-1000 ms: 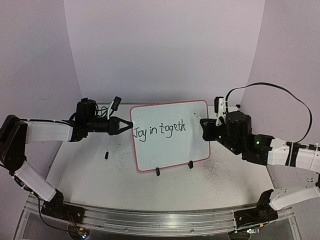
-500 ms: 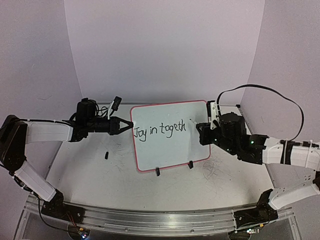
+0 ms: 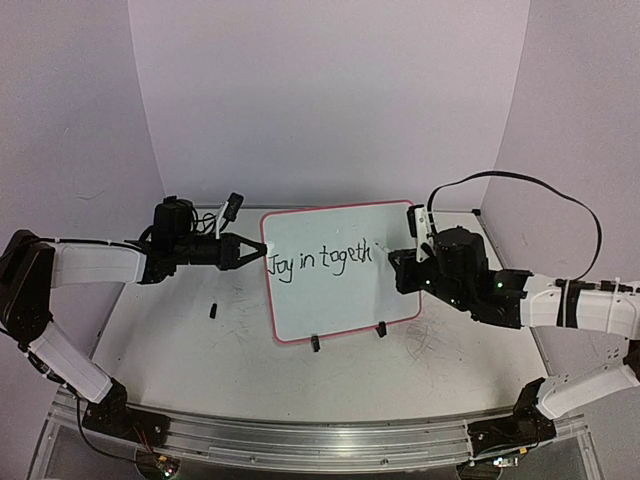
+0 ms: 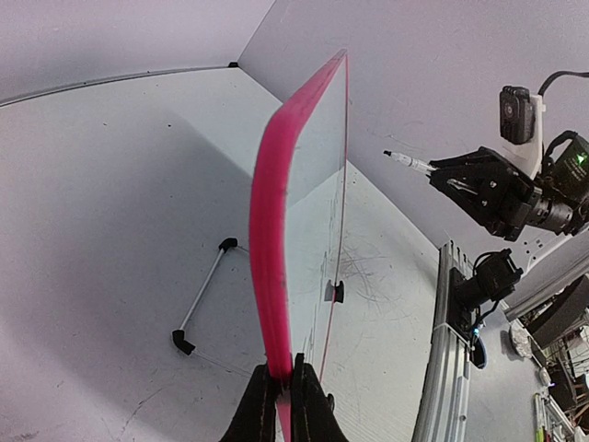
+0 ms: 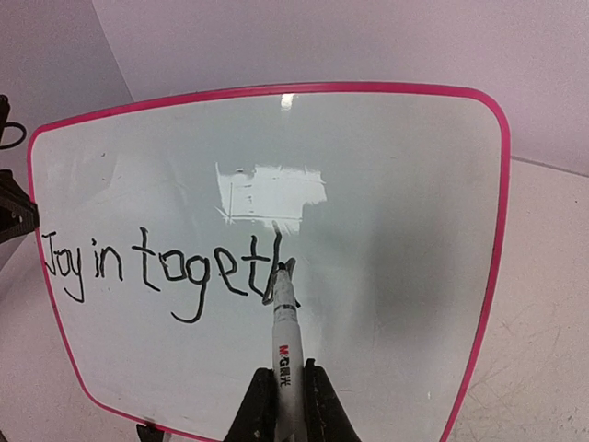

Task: Write a sentence on the whiteboard

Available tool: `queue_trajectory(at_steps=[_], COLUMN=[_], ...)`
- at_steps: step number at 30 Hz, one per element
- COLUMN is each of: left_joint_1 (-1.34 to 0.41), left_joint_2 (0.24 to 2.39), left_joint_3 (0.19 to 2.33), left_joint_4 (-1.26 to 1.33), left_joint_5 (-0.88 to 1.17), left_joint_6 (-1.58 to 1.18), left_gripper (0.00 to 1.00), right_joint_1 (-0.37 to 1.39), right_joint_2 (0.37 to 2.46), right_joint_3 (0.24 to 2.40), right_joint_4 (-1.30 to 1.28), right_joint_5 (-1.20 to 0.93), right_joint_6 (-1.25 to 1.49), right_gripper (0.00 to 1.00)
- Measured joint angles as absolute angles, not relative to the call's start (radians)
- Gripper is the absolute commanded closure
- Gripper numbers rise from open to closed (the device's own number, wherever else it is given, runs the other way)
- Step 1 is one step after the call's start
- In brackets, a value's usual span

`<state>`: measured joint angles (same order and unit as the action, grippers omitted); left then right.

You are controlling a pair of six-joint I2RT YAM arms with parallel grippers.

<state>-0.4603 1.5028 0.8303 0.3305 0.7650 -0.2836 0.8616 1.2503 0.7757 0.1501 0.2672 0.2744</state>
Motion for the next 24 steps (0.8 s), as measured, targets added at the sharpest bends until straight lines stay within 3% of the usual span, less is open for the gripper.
queue_trajectory(at_steps=[24], left_joint_1=[-0.461], left_joint_2=[1.503], left_joint_3=[0.831], left_joint_4=[0.330], left_joint_5=[0.764], left_joint_6=[-0.283], left_gripper=[1.00], right_joint_1=[0.862], right_joint_2=[1.287], right_joint_3=[0.766], right_joint_4=[0.162], right_joint_5=[0.290], right_joint_6=[0.264], right_gripper=[1.00])
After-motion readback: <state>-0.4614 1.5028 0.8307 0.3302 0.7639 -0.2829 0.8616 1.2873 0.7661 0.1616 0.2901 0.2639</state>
